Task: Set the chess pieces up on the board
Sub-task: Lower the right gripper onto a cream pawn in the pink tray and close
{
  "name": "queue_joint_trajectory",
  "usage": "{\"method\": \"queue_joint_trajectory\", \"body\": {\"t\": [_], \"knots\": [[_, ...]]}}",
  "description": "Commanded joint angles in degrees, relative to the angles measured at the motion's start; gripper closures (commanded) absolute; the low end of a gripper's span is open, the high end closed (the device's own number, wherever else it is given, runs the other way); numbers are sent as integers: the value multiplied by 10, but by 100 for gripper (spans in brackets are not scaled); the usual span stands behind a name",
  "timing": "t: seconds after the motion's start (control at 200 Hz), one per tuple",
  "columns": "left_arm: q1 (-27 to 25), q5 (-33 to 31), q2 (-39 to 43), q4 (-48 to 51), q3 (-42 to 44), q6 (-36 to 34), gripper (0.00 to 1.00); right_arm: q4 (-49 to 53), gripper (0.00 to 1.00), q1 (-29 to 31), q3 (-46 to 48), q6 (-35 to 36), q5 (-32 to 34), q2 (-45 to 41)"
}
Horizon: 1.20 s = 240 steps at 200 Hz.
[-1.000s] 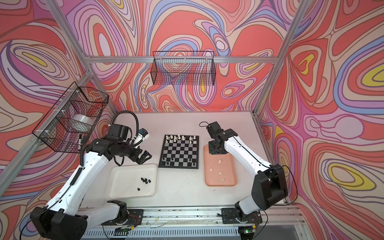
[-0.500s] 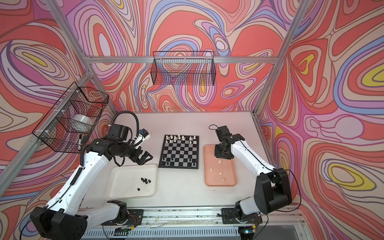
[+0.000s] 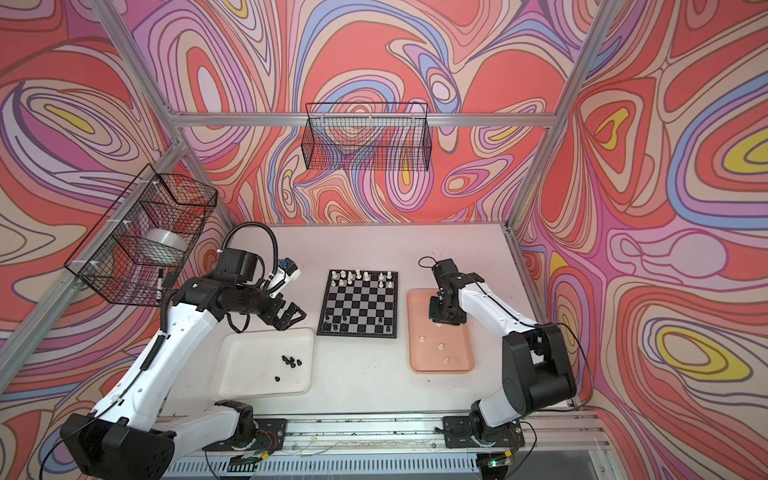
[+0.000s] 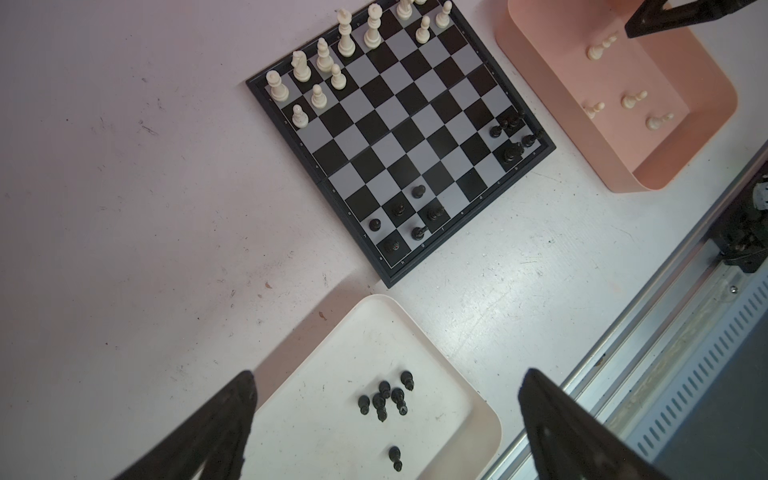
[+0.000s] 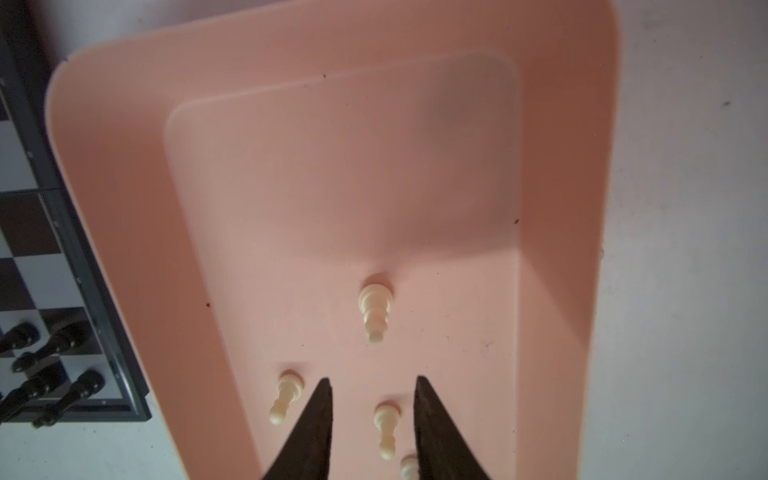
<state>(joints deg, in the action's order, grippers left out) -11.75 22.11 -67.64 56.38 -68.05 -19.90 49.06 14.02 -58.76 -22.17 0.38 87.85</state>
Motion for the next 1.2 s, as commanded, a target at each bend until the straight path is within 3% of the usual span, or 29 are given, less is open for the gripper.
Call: {"method": "queue_joint_trajectory", "body": {"t": [0.0, 1.197], "knots": [[-4, 8, -1, 16, -1, -5, 1, -26, 68, -6, 10, 5, -6, 15], [-4, 3, 0, 12, 1, -2, 1, -78, 79, -16, 21, 17, -19, 76]]}}
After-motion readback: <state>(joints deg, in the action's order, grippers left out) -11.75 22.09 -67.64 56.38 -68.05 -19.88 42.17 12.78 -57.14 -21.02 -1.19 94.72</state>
